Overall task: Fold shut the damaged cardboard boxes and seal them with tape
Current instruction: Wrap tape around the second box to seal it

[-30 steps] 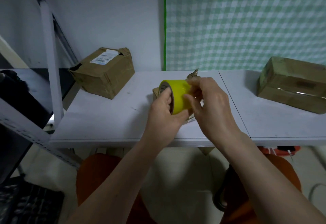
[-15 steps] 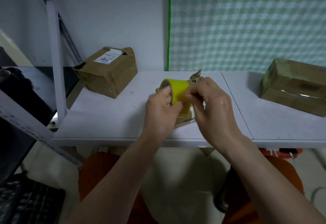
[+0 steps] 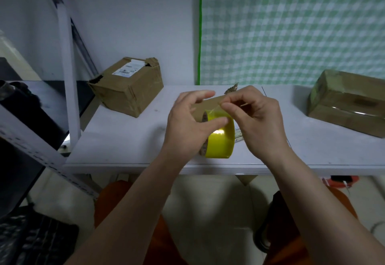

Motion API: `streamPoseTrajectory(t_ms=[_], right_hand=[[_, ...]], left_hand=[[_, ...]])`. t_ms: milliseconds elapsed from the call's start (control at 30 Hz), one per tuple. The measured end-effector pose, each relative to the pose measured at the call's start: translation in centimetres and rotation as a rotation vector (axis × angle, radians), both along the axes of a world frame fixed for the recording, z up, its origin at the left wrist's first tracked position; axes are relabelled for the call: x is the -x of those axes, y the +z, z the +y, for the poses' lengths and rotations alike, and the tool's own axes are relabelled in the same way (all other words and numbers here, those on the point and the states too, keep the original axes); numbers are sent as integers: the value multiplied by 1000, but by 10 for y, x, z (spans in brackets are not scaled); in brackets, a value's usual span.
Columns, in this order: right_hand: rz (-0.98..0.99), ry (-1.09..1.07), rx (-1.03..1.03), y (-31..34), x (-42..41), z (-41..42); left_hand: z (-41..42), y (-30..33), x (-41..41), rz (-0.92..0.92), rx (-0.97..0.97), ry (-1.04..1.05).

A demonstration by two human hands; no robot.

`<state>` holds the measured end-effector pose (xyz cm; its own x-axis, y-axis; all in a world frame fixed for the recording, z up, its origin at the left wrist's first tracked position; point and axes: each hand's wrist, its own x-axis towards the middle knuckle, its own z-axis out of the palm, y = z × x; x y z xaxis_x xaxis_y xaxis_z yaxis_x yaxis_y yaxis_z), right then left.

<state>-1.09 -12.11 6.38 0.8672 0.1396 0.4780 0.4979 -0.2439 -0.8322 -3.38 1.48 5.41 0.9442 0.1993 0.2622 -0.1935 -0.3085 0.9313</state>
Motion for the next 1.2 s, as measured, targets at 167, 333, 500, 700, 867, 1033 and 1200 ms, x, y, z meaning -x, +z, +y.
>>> streamPoseTrajectory(t_ms=[167,333,500,700,867,1033,1200], right_hand=[[-21,-48,20,4,2,-5],[-80,-87,42,4,0,-14],[-91,-87,45,3,-2,-18],[-62,-78,-83,-3,6,-22],[233,-88,-65,-12,13,-21],[539,333,-212,-38,28,-15],[579,351,-94,-55,30,-14]], left_hand=[[-6,1,-4,-105,1,-67],[-7,0,-6,-60,152,-182],[-15,2,-5,-34,214,-174],[-15,-4,-13,-42,237,14],[-10,-13,-17,20,380,136],[-5,-25,-22,134,401,154],[1,-33,-27,300,449,104]])
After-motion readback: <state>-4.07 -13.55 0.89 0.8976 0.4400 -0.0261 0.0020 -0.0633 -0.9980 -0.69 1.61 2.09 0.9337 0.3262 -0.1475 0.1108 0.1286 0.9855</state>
